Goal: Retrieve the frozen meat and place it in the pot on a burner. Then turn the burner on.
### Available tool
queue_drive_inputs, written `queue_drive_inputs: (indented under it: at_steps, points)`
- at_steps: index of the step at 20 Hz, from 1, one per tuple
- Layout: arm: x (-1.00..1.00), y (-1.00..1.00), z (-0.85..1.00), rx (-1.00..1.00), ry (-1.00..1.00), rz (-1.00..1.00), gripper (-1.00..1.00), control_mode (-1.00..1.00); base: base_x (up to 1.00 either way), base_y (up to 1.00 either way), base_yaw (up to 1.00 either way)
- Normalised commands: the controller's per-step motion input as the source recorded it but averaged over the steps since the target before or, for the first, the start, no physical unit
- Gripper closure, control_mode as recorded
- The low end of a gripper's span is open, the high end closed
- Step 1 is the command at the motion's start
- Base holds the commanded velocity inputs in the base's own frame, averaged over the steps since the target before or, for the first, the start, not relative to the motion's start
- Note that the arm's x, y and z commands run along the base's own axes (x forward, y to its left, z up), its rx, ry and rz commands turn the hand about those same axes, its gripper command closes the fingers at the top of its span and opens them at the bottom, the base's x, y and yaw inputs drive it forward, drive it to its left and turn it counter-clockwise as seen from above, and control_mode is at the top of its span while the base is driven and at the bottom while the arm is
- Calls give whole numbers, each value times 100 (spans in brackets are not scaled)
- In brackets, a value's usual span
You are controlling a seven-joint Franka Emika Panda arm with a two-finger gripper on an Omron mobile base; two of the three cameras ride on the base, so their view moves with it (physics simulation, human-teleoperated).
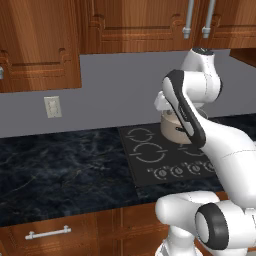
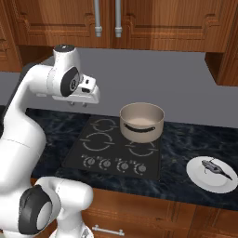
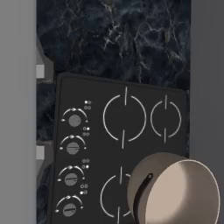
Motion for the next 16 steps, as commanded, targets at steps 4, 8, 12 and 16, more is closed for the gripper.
queue_drive_inputs:
  at_steps: [4,8,12,16]
  points:
    - [-16,-4,-16,0,8,-4,-100,-100,0,0,0]
    - [-35,-28,-54,0,24,-12,-100,-100,0,0,0]
    - [-36,-87,-47,0,19,-12,-100,-100,0,0,0]
    - [-23,-100,-34,0,10,-6,-100,-100,0,0,0]
